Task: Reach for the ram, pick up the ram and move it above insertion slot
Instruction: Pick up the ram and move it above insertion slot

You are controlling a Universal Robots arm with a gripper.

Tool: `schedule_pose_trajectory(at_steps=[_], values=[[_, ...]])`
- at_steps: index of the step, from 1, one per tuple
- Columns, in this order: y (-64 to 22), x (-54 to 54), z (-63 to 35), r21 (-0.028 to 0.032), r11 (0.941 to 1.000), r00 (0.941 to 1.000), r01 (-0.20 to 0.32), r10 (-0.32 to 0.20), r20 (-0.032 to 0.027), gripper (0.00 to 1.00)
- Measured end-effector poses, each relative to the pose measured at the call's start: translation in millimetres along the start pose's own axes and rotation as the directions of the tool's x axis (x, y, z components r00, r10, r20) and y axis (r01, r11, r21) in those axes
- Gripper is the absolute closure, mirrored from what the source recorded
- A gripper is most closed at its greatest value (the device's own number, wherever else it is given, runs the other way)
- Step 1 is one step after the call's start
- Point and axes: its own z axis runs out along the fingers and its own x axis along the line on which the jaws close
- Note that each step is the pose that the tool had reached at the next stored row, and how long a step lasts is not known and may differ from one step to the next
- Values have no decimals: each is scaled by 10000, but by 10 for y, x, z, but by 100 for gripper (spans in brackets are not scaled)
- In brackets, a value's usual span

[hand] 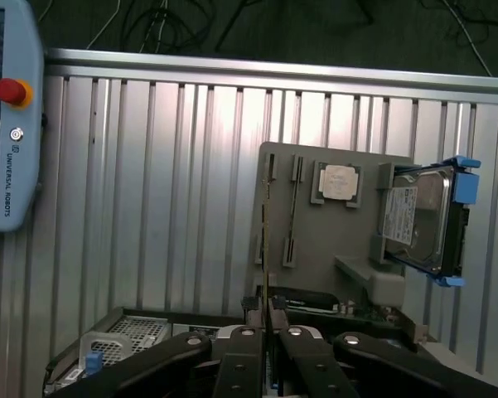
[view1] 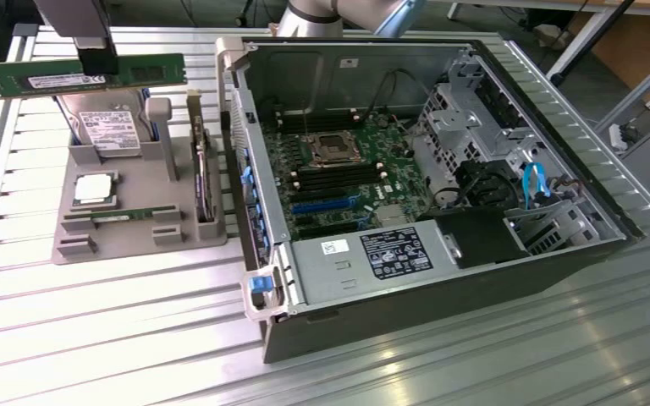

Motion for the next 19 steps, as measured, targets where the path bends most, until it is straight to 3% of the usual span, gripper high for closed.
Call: schedule_pose_trajectory(at_steps=[5,19], values=[[-77,5,-3,-5,10000,10000,-3,3,-68,86],[-91,4,83,-6,10000,10000,-4,4,-75,86]])
